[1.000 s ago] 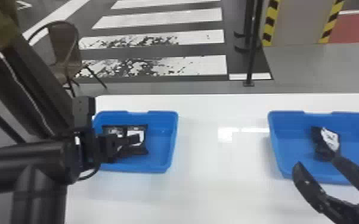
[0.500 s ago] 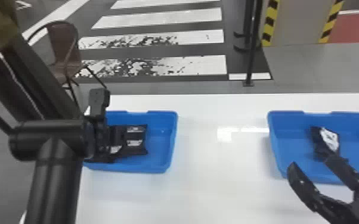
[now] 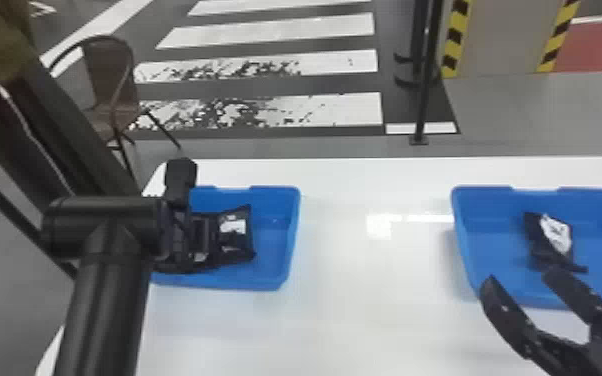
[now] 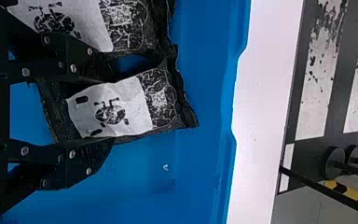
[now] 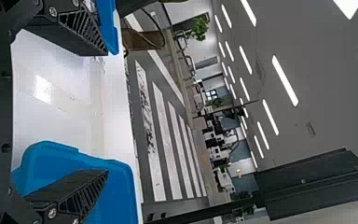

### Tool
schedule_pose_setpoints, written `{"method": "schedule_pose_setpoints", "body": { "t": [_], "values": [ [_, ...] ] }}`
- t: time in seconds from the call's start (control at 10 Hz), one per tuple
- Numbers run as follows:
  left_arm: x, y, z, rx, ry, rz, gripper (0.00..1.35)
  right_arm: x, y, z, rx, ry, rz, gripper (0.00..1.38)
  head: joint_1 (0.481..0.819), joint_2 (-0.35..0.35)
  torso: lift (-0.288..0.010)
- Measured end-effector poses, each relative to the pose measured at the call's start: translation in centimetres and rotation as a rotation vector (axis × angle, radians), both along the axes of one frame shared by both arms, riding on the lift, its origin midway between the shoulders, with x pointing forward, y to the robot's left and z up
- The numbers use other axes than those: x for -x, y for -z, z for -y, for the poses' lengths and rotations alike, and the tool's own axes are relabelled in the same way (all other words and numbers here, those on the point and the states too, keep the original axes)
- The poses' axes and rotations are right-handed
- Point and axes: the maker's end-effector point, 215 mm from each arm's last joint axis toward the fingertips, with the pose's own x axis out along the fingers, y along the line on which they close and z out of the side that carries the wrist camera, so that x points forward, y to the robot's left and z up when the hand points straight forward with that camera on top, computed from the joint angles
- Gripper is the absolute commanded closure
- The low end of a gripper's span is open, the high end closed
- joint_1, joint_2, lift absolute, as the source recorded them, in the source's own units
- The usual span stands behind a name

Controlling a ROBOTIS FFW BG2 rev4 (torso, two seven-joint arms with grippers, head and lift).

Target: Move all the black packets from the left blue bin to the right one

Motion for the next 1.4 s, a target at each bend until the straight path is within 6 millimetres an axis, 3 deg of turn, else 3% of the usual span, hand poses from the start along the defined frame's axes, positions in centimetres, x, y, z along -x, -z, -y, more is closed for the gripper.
{"method": "schedule_pose_setpoints", "body": {
  "t": [0.1,0.4,0.6,0.8,1.0,1.4],
  "values": [
    [-0.2,0.0,0.2,0.0,0.012,0.011,1.17,0.0,0.1,0.0,-0.005,0.0,-0.004,0.13,0.695,0.167,-0.14],
    [0.3,-0.3,0.9,0.013,0.042,0.055,1.21,0.3,0.2,-0.1,-0.021,-0.002,-0.009,0.13,0.695,0.162,-0.14],
    [2.0,-3.6,1.9,0.024,0.068,0.152,1.21,0.4,-0.3,-0.2,-0.026,-0.007,-0.002,0.13,0.695,0.156,-0.14],
    [4.8,-7.0,4.7,0.057,0.132,0.243,1.21,0.3,-0.9,-0.9,-0.038,-0.038,0.001,0.13,0.695,0.134,-0.14],
    [7.1,-9.3,9.8,0.127,0.243,0.313,1.21,0.0,-1.6,-2.4,-0.049,-0.106,0.003,0.13,0.695,0.102,-0.14],
    [10.5,-10.6,21.7,0.326,0.474,0.369,1.21,-1.8,-2.3,-5.2,-0.089,-0.211,-0.026,0.13,0.695,-0.03,-0.14]
  ]
}}
